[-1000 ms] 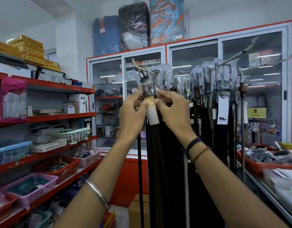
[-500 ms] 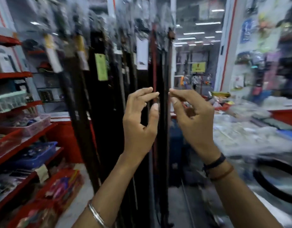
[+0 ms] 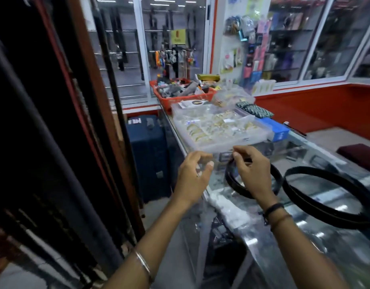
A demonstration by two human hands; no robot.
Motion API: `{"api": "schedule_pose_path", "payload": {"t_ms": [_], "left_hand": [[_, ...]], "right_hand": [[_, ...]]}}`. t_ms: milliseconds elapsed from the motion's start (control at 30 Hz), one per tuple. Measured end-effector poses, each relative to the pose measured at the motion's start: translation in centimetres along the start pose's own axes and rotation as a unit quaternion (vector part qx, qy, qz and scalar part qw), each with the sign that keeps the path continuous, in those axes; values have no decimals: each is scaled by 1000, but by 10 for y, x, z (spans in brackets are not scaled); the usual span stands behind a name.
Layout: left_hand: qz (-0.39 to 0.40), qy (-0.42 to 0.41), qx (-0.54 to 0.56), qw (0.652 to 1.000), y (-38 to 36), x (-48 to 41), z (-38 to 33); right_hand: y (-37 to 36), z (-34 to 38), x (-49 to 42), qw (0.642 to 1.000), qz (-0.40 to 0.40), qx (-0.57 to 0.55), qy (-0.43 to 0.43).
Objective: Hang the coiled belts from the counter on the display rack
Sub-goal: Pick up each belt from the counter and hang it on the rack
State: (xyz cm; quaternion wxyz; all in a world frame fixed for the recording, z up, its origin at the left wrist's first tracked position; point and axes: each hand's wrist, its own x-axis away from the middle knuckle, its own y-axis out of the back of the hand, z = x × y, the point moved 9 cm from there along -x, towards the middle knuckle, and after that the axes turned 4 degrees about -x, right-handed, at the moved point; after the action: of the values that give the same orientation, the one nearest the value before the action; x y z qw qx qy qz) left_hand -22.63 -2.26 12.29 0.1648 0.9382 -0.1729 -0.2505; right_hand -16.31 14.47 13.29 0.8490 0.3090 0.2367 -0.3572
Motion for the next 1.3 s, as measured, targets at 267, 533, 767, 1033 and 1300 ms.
{"api": "schedule_pose_path", "payload": {"t_ms": [267, 533, 767, 1033, 1300], "left_hand": [[112, 175, -72, 976, -118, -32, 82], [160, 232, -169, 944, -166, -56, 101], [129, 232, -192, 945, -153, -59, 101], [68, 167, -232, 956, -86, -45, 84], [-57, 110, -261, 957, 34, -15, 46]], "right_hand": [[-25, -148, -58, 949, 222, 215, -60], [-87, -196, -77, 862, 431, 261, -50], [-83, -184, -85, 891, 360, 276, -3], [-71, -119, -82, 931, 279, 228, 48], [-86, 0, -54, 948, 308, 55, 63]]}}
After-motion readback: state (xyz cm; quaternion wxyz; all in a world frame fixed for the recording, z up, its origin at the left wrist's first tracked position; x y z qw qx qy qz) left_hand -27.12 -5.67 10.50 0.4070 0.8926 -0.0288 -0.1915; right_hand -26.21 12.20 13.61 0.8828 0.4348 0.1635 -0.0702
